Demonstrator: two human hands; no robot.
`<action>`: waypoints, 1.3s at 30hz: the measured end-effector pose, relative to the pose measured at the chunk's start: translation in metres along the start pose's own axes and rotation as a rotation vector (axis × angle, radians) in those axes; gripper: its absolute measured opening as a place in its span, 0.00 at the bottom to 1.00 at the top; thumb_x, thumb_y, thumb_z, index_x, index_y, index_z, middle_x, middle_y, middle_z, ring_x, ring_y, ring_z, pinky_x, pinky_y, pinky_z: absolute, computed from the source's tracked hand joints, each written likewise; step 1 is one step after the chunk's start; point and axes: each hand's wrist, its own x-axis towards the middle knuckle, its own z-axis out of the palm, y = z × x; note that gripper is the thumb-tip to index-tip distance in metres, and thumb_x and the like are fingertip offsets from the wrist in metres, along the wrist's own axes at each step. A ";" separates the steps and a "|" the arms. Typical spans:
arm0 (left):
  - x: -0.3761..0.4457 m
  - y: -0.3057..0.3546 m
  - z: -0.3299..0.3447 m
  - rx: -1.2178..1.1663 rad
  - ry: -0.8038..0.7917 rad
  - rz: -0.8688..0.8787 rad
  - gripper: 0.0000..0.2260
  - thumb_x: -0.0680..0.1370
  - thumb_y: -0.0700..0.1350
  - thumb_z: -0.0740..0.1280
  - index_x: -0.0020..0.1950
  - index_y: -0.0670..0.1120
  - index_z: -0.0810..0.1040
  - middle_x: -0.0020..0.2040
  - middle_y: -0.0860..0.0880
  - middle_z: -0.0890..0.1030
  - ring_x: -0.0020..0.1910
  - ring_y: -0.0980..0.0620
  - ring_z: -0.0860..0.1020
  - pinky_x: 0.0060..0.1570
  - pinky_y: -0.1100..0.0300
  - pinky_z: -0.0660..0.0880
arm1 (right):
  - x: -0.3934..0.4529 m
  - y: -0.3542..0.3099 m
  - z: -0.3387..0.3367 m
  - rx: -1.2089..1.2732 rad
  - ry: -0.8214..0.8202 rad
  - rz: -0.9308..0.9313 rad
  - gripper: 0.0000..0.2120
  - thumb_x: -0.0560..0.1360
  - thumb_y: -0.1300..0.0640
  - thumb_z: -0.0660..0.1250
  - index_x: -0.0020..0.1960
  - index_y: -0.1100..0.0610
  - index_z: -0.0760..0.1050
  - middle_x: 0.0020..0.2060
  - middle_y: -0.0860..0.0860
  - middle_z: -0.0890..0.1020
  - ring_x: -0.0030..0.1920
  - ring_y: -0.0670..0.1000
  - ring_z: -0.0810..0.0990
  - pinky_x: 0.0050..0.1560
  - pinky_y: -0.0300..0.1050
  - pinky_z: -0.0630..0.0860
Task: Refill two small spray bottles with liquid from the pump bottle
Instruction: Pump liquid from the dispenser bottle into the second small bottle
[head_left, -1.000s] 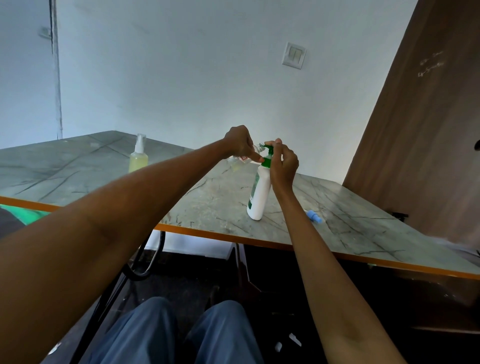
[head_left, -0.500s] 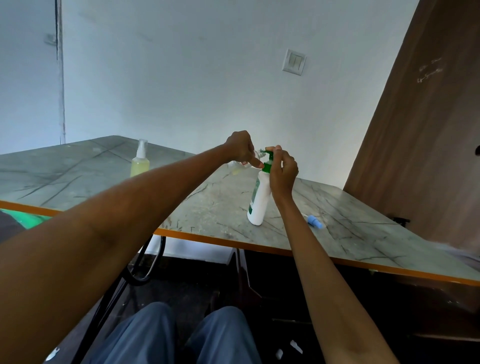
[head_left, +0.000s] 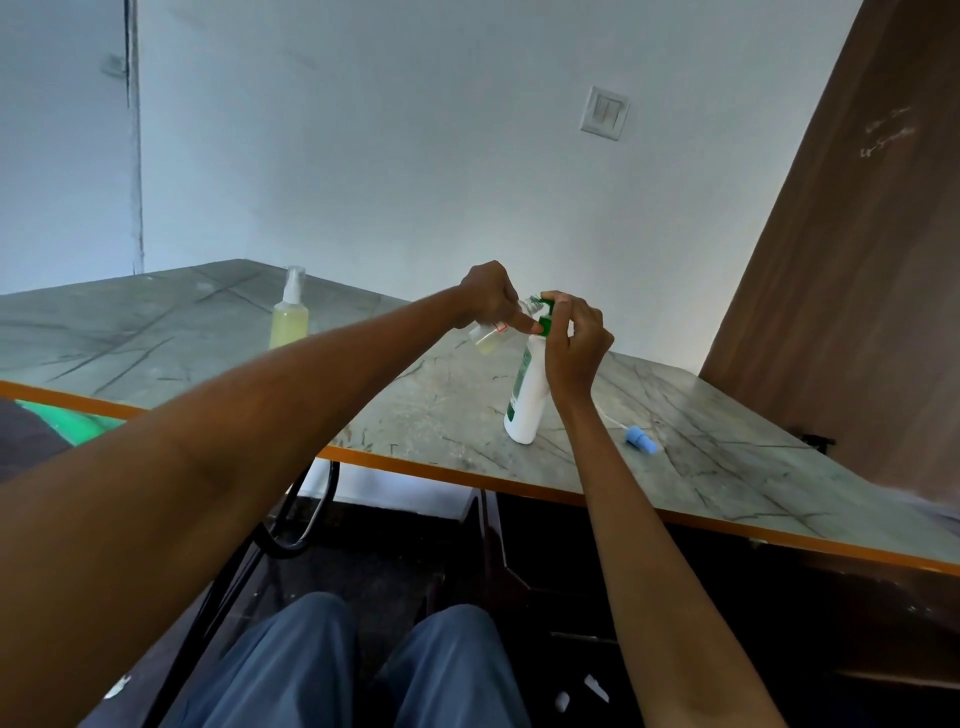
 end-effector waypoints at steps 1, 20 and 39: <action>0.001 0.000 0.000 -0.003 0.002 0.003 0.21 0.65 0.47 0.77 0.51 0.34 0.81 0.33 0.51 0.75 0.31 0.57 0.71 0.31 0.67 0.69 | 0.002 -0.001 -0.001 -0.002 -0.003 0.003 0.22 0.76 0.50 0.51 0.46 0.57 0.83 0.43 0.51 0.85 0.46 0.52 0.81 0.49 0.56 0.75; 0.002 0.002 0.001 -0.011 -0.001 0.011 0.21 0.66 0.46 0.77 0.52 0.34 0.81 0.40 0.46 0.77 0.36 0.53 0.73 0.32 0.67 0.68 | 0.001 -0.015 -0.005 0.016 -0.054 0.124 0.20 0.76 0.50 0.52 0.46 0.56 0.82 0.46 0.49 0.85 0.50 0.53 0.80 0.56 0.60 0.72; 0.000 0.001 0.003 -0.021 0.037 0.022 0.21 0.64 0.47 0.78 0.48 0.33 0.82 0.37 0.45 0.77 0.37 0.52 0.72 0.33 0.65 0.66 | 0.000 -0.028 -0.007 0.043 -0.055 0.171 0.26 0.73 0.45 0.47 0.46 0.56 0.82 0.45 0.49 0.85 0.49 0.53 0.81 0.58 0.59 0.71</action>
